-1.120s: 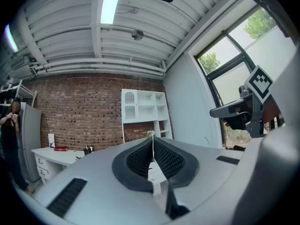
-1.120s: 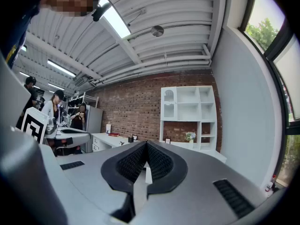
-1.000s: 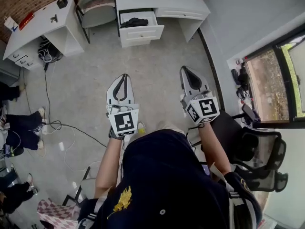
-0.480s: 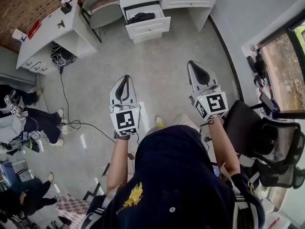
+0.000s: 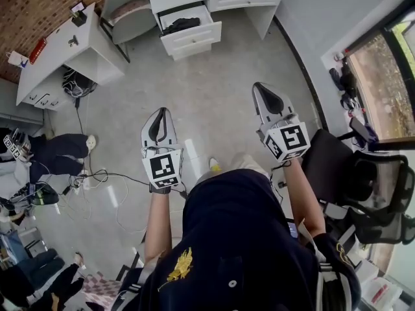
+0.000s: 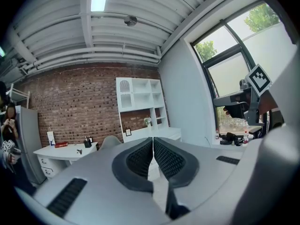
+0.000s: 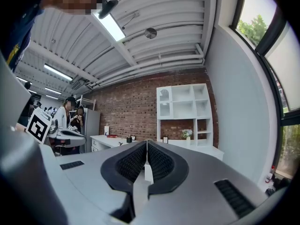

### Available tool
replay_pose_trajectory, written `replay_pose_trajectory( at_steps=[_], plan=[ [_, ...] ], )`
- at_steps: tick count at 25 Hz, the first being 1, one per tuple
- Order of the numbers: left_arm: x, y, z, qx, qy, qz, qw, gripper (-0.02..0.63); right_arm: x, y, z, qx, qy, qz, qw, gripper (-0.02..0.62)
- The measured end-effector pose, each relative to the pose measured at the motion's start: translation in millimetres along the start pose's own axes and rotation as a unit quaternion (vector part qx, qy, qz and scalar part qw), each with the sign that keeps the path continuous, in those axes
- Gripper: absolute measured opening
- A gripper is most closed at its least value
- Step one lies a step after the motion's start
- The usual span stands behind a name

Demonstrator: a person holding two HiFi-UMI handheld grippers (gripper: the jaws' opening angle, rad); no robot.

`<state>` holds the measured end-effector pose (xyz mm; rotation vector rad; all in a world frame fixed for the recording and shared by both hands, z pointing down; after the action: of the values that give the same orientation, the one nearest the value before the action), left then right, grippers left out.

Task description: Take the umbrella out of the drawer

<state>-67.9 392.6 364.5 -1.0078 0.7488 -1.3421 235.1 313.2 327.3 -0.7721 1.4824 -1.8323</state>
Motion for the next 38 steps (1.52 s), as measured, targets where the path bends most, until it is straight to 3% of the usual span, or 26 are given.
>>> replay_pose_trajectory(
  at_steps=[3, 4, 5, 6, 11, 19, 28, 34, 38],
  plan=[
    [3.7, 0.0, -2.7, -0.007, -0.005, 0.006, 0.9999, 0.020, 4.3, -1.0, -2.8, 0.008, 0.005, -0.002, 1.000, 0.036],
    [4.7, 0.6, -4.0, -0.008, -0.007, 0.008, 0.9999, 0.020, 7.8, -2.1, -4.5, 0.017, 0.009, -0.004, 1.000, 0.088],
    [5.5, 1.4, -5.0, -0.007, -0.010, 0.009, 0.9999, 0.020, 12.1, -3.6, -6.0, 0.027, 0.014, -0.006, 1.000, 0.224],
    [6.1, 2.2, -5.1, -0.006, -0.013, 0.010, 0.9999, 0.021, 16.3, -5.3, -7.2, 0.036, 0.019, -0.009, 0.999, 0.310],
    [4.5, 5.4, 0.4, 0.004, -0.026, 0.010, 0.9996, 0.021, 29.5, -12.3, -12.3, 0.052, 0.032, -0.022, 0.998, 0.467],
    [4.3, -0.9, 6.9, -0.003, -0.044, -0.007, 0.9990, 0.020, 39.8, -19.7, -13.5, 0.003, 0.050, -0.064, 0.997, 0.480],
    [3.4, -23.9, 13.7, -0.036, -0.050, -0.034, 0.9975, 0.020, 32.4, -31.2, -19.3, -0.038, 0.051, -0.110, 0.992, 0.479],
    [41.8, 3.6, 33.5, -0.011, -0.099, 0.009, 0.9950, 0.020, 20.7, -20.5, -6.2, -0.053, 0.029, -0.111, 0.992, 0.479],
    [63.7, 15.3, 51.7, 0.002, -0.118, 0.004, 0.9930, 0.020, 23.3, -14.2, 22.7, -0.049, 0.024, -0.103, 0.993, 0.479]
  ],
)
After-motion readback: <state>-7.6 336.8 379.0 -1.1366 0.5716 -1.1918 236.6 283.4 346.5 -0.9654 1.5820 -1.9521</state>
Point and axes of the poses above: the fingertips, and each gripper's own axes: x forward along the fingers, z to its right, y out of its top, the point moved 9 cm from there along -x, backward along the fingers, and after that the axes turned 13 degrees about x, right-handed, at the moved point
